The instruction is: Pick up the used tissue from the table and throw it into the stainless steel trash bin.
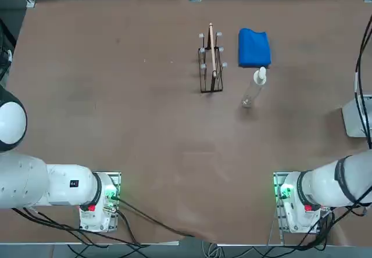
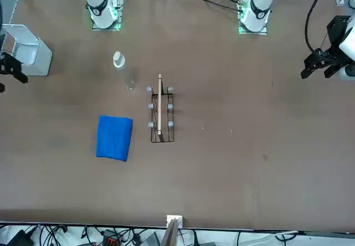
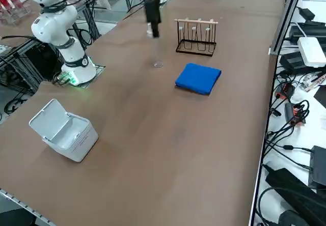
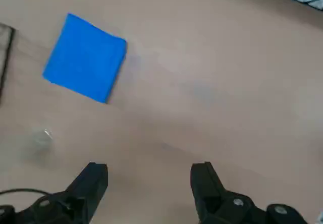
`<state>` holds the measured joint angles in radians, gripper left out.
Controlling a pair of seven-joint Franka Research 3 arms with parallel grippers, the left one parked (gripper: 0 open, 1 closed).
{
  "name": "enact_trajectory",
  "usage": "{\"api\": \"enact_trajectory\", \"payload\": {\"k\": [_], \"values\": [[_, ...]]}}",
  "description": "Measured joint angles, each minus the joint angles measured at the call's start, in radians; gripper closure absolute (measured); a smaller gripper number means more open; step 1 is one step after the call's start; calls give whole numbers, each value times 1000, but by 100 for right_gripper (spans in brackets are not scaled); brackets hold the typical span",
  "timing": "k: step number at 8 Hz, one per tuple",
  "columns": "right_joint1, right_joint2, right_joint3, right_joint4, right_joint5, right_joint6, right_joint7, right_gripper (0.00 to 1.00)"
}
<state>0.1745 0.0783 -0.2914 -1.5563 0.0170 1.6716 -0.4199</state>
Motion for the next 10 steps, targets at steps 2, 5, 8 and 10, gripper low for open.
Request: {"api": "enact_trajectory", "payload": {"k": [2, 5, 8, 10], "values": [[66, -9, 2, 14, 0, -16, 165, 0], [73, -81, -4, 0, 0, -80, 221, 0], [64, -183, -11, -95, -1, -99, 320, 0], [65, -208, -8, -112, -4, -114, 419, 0]]}}
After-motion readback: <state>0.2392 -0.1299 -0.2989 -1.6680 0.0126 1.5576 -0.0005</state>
